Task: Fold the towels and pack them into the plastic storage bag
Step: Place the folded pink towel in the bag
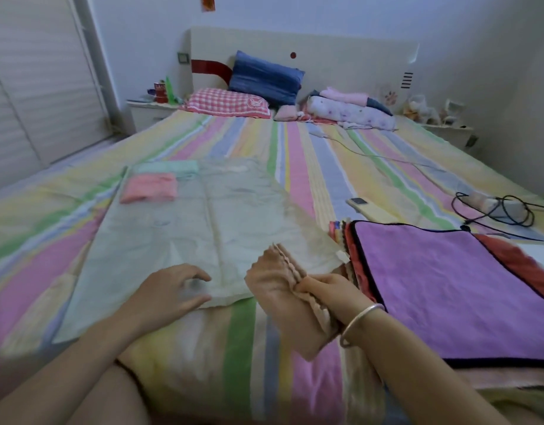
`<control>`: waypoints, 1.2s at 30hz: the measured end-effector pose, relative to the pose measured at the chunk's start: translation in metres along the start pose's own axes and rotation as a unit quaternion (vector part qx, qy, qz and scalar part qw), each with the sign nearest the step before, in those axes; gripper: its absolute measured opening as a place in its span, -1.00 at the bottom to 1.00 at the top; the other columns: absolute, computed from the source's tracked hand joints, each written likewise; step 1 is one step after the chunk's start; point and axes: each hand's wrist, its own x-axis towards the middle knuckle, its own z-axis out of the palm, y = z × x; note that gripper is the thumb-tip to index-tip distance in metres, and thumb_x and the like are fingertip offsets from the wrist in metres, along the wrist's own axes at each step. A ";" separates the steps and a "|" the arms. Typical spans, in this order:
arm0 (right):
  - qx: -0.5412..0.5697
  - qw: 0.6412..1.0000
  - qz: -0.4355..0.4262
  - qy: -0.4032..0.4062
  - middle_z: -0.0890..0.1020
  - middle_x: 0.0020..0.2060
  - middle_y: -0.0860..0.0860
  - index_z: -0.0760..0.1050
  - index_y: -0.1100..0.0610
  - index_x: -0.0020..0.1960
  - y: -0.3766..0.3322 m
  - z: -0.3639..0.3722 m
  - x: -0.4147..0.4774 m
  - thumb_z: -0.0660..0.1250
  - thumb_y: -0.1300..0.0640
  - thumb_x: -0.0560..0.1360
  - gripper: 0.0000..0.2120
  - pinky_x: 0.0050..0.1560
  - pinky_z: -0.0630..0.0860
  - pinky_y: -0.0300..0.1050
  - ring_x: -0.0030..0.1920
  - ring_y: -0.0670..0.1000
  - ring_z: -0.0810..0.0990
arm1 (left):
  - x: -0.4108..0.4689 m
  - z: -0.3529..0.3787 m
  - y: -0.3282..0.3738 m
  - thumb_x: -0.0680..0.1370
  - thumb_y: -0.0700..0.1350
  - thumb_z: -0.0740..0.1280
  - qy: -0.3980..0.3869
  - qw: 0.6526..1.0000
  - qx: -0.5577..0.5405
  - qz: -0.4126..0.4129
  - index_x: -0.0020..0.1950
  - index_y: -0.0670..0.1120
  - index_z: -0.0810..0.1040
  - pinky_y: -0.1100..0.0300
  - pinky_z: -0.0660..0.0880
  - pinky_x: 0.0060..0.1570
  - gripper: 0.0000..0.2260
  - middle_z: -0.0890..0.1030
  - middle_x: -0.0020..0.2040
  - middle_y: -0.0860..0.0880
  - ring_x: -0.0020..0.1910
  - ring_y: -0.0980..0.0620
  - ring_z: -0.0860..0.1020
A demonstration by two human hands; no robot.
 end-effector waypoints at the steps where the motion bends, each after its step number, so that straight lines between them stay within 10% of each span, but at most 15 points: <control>1: 0.001 1.000 -0.002 -0.010 0.56 -0.29 0.18 0.59 0.28 -0.20 0.001 0.002 0.002 0.32 0.23 0.47 -0.87 -0.17 0.46 -0.10 -0.25 0.05 0.51 | -0.001 -0.001 0.002 0.39 0.36 0.22 0.014 1.000 0.001 0.005 -0.05 0.23 0.58 0.19 0.54 -0.06 -0.69 0.59 -0.08 0.33 -0.10 0.33 0.53; 9: -0.233 0.947 -0.050 -0.215 0.56 -0.32 0.05 0.64 0.21 -0.17 -0.016 0.038 0.003 0.36 -0.01 0.29 -0.71 -0.20 0.41 -0.16 -0.29 -0.04 0.48 | 0.015 -0.021 0.017 0.45 -0.02 0.48 0.157 0.964 -0.189 -0.105 -0.11 0.03 0.74 0.25 0.58 -0.06 -0.93 0.70 -0.18 0.19 -0.15 0.31 0.63; 16: -0.098 0.994 -0.038 -0.029 0.54 -0.52 -0.03 0.63 0.30 -0.14 -0.066 0.092 0.054 0.34 0.14 0.49 -0.78 -0.46 0.39 -0.32 -0.46 -0.08 0.49 | 0.026 -0.060 0.042 0.45 -0.05 0.49 0.243 0.920 -0.291 -0.099 -0.12 0.00 0.74 0.25 0.58 -0.03 -0.94 0.71 -0.18 0.15 -0.11 0.27 0.65; 19: -0.046 0.998 -0.037 0.038 0.51 -0.60 -0.02 0.53 0.18 -0.38 -0.084 0.121 0.094 0.35 0.05 0.50 -0.67 -0.27 0.47 -0.13 -0.40 0.06 0.49 | 0.032 -0.081 0.055 0.47 -0.05 0.48 0.245 0.916 -0.305 -0.088 -0.15 0.05 0.73 0.34 0.54 -0.09 -0.96 0.70 -0.22 0.19 -0.15 0.30 0.65; 26: -0.296 0.941 -0.119 0.108 0.58 0.15 0.05 0.48 0.10 0.20 -0.092 0.157 0.201 0.16 -0.01 0.59 -0.72 -0.16 0.35 -0.27 0.11 0.07 0.56 | 0.052 -0.128 0.034 0.60 -0.03 0.28 0.065 0.890 -0.433 -0.125 -0.12 -0.06 0.71 0.13 0.57 0.00 -0.76 0.73 -0.14 0.04 -0.09 0.08 0.68; 36: -0.378 0.875 -0.213 0.213 0.62 0.07 -0.03 0.44 -0.07 0.20 -0.104 0.207 0.354 0.07 -0.21 0.50 -0.61 0.02 0.46 -0.10 0.11 0.08 0.59 | 0.128 -0.086 -0.185 0.61 -0.22 0.26 0.335 0.791 -0.452 -0.239 -0.16 -0.16 0.67 0.12 0.47 -0.15 -0.78 0.72 -0.19 -0.10 -0.18 -0.01 0.64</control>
